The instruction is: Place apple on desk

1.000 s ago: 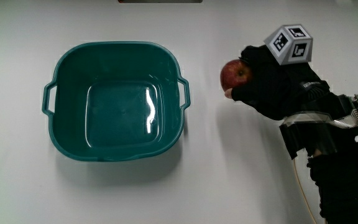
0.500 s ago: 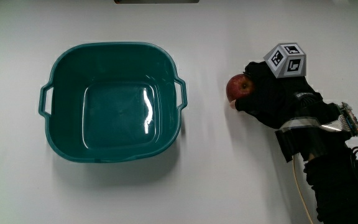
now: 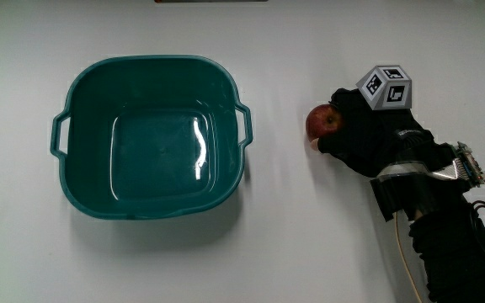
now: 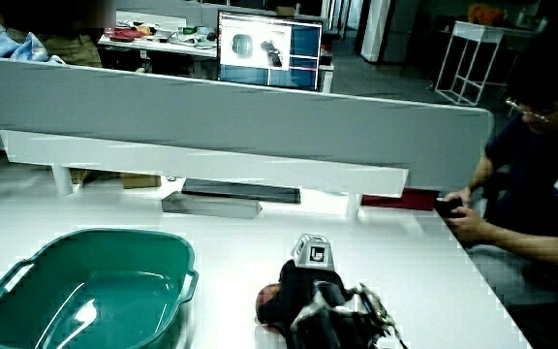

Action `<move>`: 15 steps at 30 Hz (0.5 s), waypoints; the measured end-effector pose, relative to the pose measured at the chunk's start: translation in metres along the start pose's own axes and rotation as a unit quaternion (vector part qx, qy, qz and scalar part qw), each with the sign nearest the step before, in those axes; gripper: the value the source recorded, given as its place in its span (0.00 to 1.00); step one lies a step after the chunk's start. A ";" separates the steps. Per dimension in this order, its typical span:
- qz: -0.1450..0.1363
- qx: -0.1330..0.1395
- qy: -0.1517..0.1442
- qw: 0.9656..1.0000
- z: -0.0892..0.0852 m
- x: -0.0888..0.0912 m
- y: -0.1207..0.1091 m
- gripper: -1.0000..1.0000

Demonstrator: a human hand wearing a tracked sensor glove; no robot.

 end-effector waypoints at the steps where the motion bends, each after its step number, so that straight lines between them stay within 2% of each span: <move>1: 0.004 -0.003 0.005 1.000 0.000 0.000 -0.001 0.50; 5: -0.008 -0.016 0.022 1.000 -0.005 0.008 0.002 0.50; 9: -0.003 -0.025 0.038 0.999 -0.008 0.008 0.001 0.39; 11: -0.014 -0.036 0.033 0.999 -0.013 0.013 0.005 0.34; 13: -0.017 -0.059 0.039 0.997 -0.015 0.016 0.003 0.29; 15: -0.027 -0.057 0.036 0.997 -0.013 0.017 -0.004 0.24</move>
